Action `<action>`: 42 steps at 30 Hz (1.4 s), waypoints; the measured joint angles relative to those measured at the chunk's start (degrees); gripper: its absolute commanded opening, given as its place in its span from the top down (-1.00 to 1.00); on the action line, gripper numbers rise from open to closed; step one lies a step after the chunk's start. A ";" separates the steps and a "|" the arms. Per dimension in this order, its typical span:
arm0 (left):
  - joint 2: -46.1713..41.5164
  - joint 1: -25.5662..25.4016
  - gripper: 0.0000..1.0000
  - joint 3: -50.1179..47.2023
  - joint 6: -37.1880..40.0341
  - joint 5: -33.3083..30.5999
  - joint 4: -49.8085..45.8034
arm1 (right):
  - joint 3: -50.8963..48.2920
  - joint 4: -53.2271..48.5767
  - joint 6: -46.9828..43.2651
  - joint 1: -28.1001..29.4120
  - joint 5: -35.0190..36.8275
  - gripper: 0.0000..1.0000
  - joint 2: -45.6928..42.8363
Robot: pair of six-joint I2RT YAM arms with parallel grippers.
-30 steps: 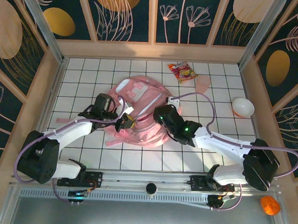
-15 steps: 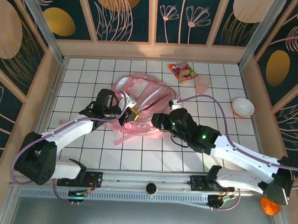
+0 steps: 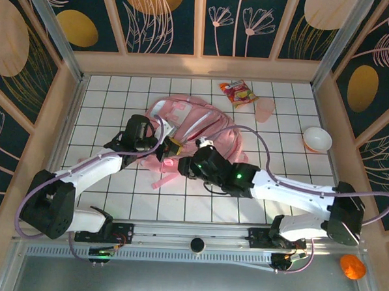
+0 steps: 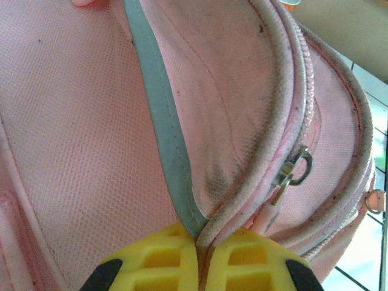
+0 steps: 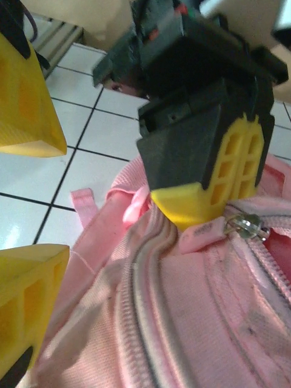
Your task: Pack the student bag
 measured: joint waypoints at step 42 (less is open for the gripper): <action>-0.96 -8.22 -0.63 0.92 25.99 -13.44 -0.31 | -11.17 2.62 -16.31 -24.83 -14.80 0.17 -8.15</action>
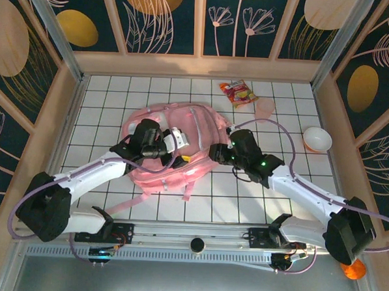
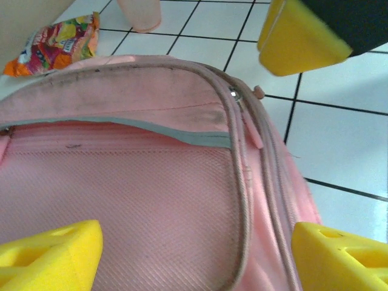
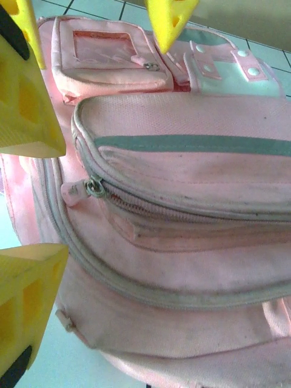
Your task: Pack the student bag
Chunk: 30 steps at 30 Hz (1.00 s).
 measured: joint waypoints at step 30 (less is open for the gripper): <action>11.02 -4.52 1.00 6.91 -14.27 0.26 -0.90 | 6.45 -6.01 -5.81 6.29 10.84 0.13 3.96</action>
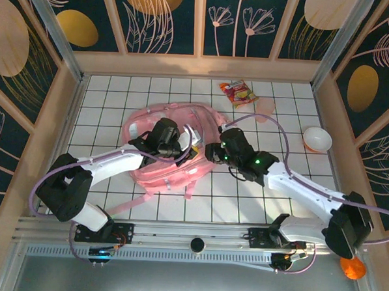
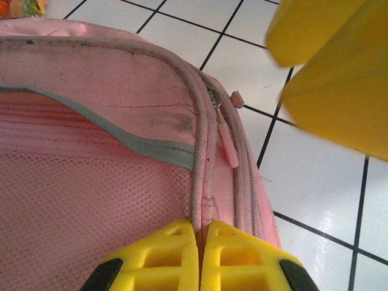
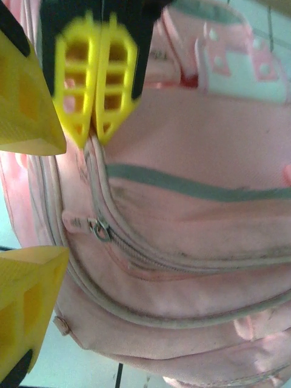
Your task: Pack the student bag
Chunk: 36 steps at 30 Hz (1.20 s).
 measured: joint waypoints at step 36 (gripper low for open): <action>-4.07 3.85 1.00 0.44 0.20 0.63 -3.93 | 0.85 12.28 -15.02 -12.61 -14.19 1.00 10.38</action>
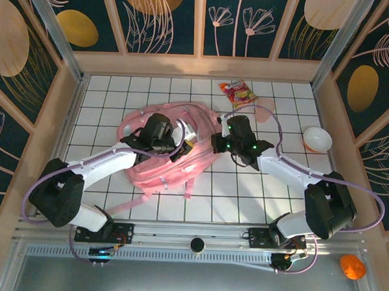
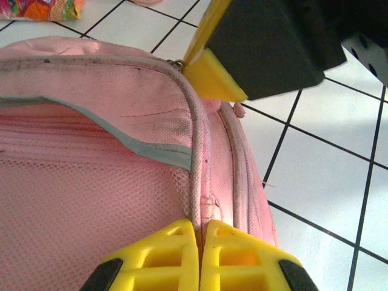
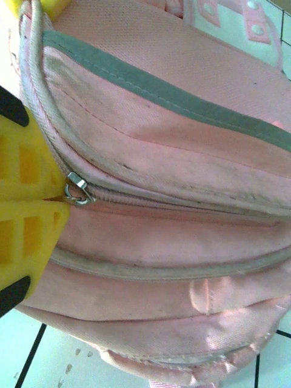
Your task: Pack the student bag
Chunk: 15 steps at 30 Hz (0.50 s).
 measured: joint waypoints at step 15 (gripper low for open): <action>-2.67 1.25 1.00 -0.17 2.51 1.90 -4.68 | 1.31 0.20 -9.57 -1.99 -10.80 0.57 3.78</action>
